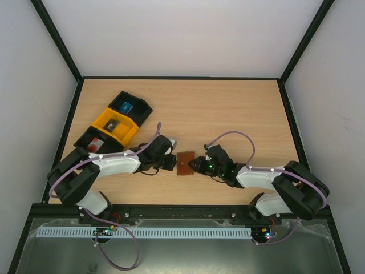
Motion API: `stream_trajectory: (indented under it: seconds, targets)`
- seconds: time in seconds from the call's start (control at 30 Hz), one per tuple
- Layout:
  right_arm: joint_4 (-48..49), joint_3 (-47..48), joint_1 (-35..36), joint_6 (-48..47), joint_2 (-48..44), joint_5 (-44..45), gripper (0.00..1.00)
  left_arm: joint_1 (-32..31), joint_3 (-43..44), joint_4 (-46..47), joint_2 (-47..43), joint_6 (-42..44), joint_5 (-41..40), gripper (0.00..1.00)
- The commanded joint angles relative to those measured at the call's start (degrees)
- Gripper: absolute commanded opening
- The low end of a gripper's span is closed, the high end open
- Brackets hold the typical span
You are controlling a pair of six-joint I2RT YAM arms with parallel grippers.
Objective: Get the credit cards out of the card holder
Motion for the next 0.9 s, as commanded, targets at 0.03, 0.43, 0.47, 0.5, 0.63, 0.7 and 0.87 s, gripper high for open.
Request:
stream_trajectory:
  seconds: [0.03, 0.43, 0.47, 0.5, 0.63, 0.7, 0.87]
  targets:
    - [-3.2, 0.0, 0.2, -1.6, 0.3, 3.3, 0.22, 0.3, -1.2, 0.9, -5.6, 0.0, 0.0, 0.03]
    - [-16.4, 3.2, 0.3, -3.7, -8.2, 7.7, 0.59, 0.5, -4.5, 5.3, -16.3, -5.3, 6.2, 0.03]
    - [-16.2, 3.0, 0.3, -3.5, -8.9, 7.4, 0.60, 0.5, -4.8, 6.1, -16.9, -6.0, 6.8, 0.03]
    - [-16.0, 2.9, 0.3, -3.3, -9.3, 7.0, 0.60, 0.4, -5.3, 7.1, -17.5, -6.5, 7.3, 0.03]
    - [-14.7, 3.1, 1.5, -2.8, -9.3, 5.5, 0.63, 0.4, -6.2, 8.7, -17.9, -7.6, 7.7, 0.03]
    - [-14.1, 3.5, 2.2, -2.7, -8.9, 5.4, 0.63, 0.4, -6.1, 8.8, -17.3, -7.4, 7.7, 0.03]
    - [-15.1, 4.3, 2.8, -3.1, -7.3, 6.8, 0.64, 0.4, -5.9, 7.5, -16.3, -6.6, 6.8, 0.03]
